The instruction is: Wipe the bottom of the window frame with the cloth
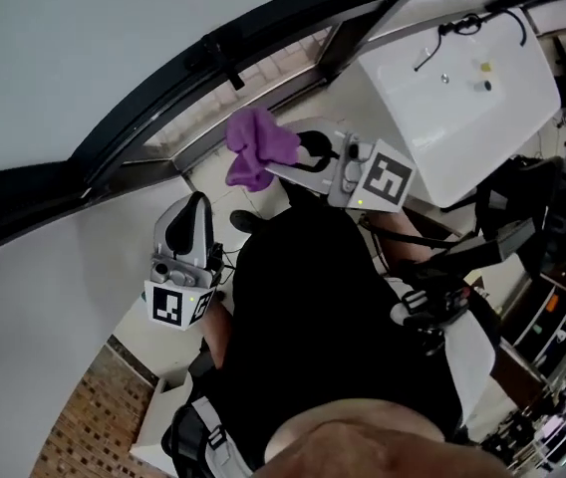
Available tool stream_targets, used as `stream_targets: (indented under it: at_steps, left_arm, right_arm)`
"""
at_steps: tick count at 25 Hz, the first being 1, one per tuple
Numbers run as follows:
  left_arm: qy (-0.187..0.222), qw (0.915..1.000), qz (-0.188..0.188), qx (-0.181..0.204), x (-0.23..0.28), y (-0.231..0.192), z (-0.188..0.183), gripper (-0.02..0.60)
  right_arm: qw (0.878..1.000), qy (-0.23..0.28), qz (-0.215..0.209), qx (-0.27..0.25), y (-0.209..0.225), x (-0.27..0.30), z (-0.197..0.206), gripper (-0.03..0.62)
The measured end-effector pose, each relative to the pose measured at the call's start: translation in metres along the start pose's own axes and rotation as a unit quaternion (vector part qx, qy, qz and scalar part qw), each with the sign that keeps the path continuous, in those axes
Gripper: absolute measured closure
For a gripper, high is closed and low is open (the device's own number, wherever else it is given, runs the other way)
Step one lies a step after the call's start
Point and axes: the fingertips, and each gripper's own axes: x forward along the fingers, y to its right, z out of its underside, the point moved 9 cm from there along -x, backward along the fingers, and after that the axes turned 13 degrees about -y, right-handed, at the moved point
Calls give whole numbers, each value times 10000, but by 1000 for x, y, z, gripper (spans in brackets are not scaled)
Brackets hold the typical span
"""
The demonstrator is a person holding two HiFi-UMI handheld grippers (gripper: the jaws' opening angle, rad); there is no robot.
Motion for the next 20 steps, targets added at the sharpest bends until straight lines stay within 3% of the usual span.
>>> stream_targets:
  at_steps: [2, 5, 9, 14, 20]
  left_arm:
    - [-15, 9999, -125, 53, -2, 2, 1, 583]
    - [-58, 9995, -290, 58, 1, 8, 5, 583]
    - [-35, 9997, -242, 21, 6, 12, 6, 583]
    - [-37, 9999, -126, 68, 9, 6, 7, 583]
    - [-124, 9997, -95, 172, 35, 34, -1, 583]
  right_arm:
    - [9996, -101, -260, 43, -4, 13, -1, 523]
    - [9982, 177, -535, 216, -4, 20, -5, 523]
    - [9971, 455, -545, 271, -3, 11, -10, 523]
    - [9979, 363, -507, 144, -3, 16, -7, 523]
    - [9970, 501, -560, 186, 6, -17, -9, 523]
